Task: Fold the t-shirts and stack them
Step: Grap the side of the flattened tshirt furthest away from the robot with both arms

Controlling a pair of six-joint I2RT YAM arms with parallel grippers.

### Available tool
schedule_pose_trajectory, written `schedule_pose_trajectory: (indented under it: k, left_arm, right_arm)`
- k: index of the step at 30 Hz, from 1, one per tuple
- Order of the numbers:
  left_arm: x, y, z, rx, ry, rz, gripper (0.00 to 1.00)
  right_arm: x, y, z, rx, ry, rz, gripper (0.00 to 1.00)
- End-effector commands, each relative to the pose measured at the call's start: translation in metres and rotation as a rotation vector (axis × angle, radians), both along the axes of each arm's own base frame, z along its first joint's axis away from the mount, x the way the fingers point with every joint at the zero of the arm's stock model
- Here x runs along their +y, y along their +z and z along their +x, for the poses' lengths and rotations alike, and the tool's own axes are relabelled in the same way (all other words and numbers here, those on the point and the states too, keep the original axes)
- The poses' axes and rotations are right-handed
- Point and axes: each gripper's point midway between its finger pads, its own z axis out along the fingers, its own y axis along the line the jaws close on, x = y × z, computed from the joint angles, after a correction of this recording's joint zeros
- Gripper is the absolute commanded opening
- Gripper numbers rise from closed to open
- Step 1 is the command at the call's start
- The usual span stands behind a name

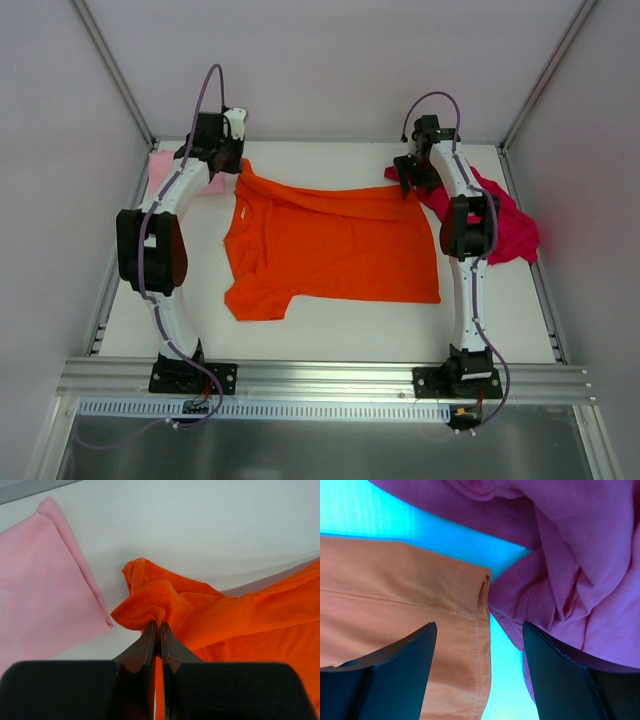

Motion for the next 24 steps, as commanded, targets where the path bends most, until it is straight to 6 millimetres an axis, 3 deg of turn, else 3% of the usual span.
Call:
schedule_pose_trajectory:
  k: [1,4,9,13,18,24]
  left_arm:
    - [-0.002,0.042,-0.002,-0.098,-0.013,-0.037,0.0]
    - [-0.003,0.043,-0.004,-0.096,-0.017,-0.042,0.0]
    - [-0.004,0.04,-0.006,-0.092,-0.018,-0.045,0.0]
    - [-0.004,0.04,-0.008,-0.092,-0.022,-0.045,0.0]
    - [-0.006,0.042,-0.012,-0.096,-0.027,-0.057,0.0]
    - [-0.006,0.04,-0.017,-0.093,-0.034,-0.061,0.0]
  right_arm:
    - [0.0,0.007,0.004,-0.012,0.007,0.001,0.74]
    - [0.017,0.011,0.001,-0.012,0.051,0.087,0.74]
    - [0.029,0.014,0.0,-0.009,0.096,0.133,0.73]
    - [0.019,0.012,0.002,-0.018,0.068,0.061,0.73]
    - [0.026,0.009,0.001,-0.014,0.087,0.099,0.73]
    - [0.028,0.007,0.004,-0.015,0.094,0.087,0.59]
